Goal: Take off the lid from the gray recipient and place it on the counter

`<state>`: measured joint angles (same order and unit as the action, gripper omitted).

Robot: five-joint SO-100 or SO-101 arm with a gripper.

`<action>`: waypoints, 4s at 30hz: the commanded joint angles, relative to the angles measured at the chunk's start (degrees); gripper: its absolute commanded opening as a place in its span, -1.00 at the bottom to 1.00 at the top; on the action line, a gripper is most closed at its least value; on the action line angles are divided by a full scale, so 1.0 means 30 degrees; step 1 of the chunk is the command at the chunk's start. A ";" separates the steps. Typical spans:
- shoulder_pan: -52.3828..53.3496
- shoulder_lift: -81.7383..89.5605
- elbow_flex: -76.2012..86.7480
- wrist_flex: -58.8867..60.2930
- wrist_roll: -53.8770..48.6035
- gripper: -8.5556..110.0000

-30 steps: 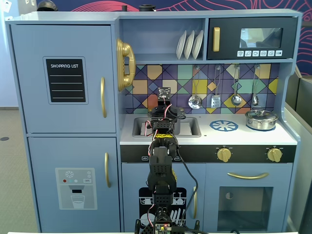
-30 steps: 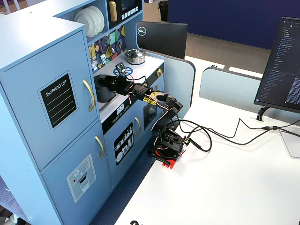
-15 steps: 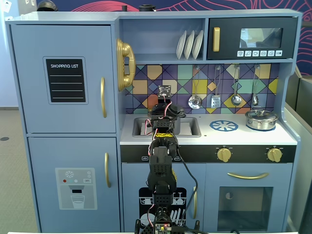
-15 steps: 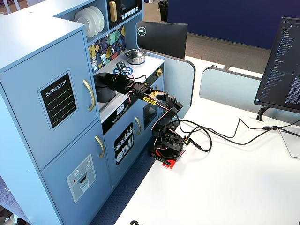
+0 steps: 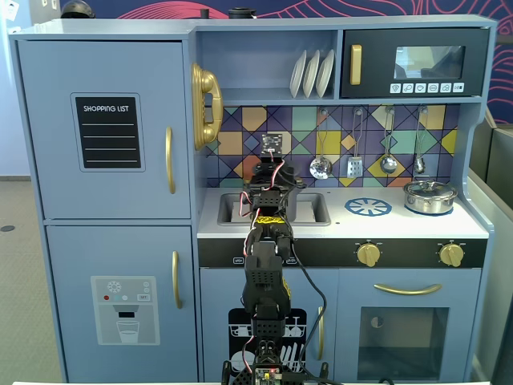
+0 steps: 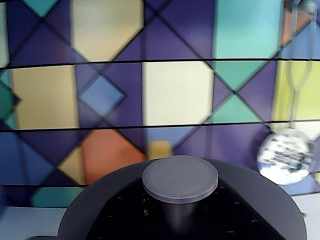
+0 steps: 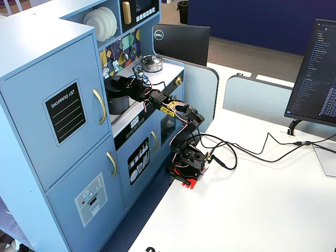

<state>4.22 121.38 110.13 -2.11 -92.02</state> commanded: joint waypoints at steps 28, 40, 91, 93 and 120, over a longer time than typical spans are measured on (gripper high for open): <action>0.9346 0.0000 -0.0234 -0.1201 0.0293 -0.86; 1.0137 -0.1904 0.1494 -0.3105 0.0820 -0.86; 1.0430 -0.4307 0.4453 -0.6826 -0.0264 -0.36; 1.0664 -0.4160 0.4482 -0.6826 -0.0264 -0.36; 0.6475 1.3535 0.8555 0.8760 0.2754 -0.79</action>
<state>25.40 153.98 135.79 9.67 -85.17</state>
